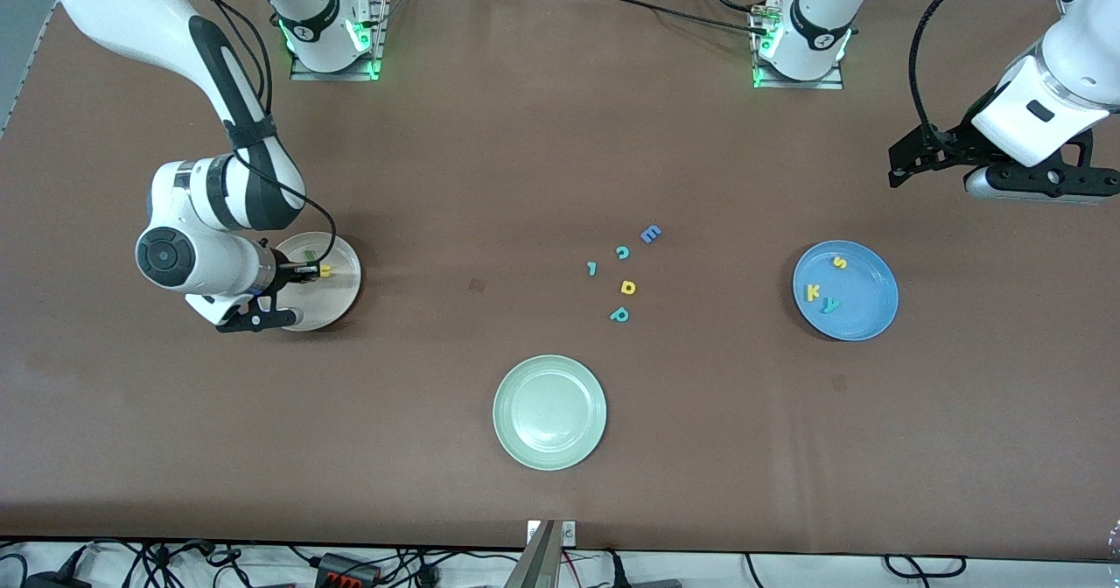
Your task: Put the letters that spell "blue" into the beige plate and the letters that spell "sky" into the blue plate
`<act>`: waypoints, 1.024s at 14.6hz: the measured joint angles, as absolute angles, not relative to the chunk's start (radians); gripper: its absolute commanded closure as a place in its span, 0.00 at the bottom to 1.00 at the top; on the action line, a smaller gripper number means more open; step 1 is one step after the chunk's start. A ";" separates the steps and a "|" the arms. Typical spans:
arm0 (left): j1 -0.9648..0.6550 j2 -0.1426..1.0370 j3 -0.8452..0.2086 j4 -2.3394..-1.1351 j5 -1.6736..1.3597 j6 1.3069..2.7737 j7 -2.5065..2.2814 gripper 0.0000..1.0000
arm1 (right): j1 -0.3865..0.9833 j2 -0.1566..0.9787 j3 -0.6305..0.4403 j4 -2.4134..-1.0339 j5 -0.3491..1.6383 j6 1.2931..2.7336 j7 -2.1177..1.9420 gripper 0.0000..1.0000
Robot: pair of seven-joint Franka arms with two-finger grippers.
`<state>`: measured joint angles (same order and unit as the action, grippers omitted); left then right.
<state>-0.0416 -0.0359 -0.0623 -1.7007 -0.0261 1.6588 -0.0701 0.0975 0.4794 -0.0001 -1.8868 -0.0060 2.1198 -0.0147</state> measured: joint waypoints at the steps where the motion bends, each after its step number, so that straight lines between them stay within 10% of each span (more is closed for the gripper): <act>1: -0.042 -0.036 -0.062 -1.701 -0.026 1.659 -0.070 0.00 | 0.098 0.482 0.002 -1.893 -0.006 2.125 -0.015 0.90; 3: -0.042 -0.036 -0.062 -1.701 -0.026 1.659 -0.070 0.00 | 0.098 0.497 0.008 -1.900 -0.006 2.162 -0.015 0.71; 4: -0.042 -0.036 -0.062 -1.701 -0.026 1.659 -0.070 0.00 | 0.098 0.511 0.010 -1.901 -0.006 2.186 -0.015 0.03; 15: -0.040 -0.035 -0.062 -1.700 -0.026 1.653 -0.070 0.00 | 0.091 0.368 0.004 -1.679 -0.005 1.894 0.037 0.00</act>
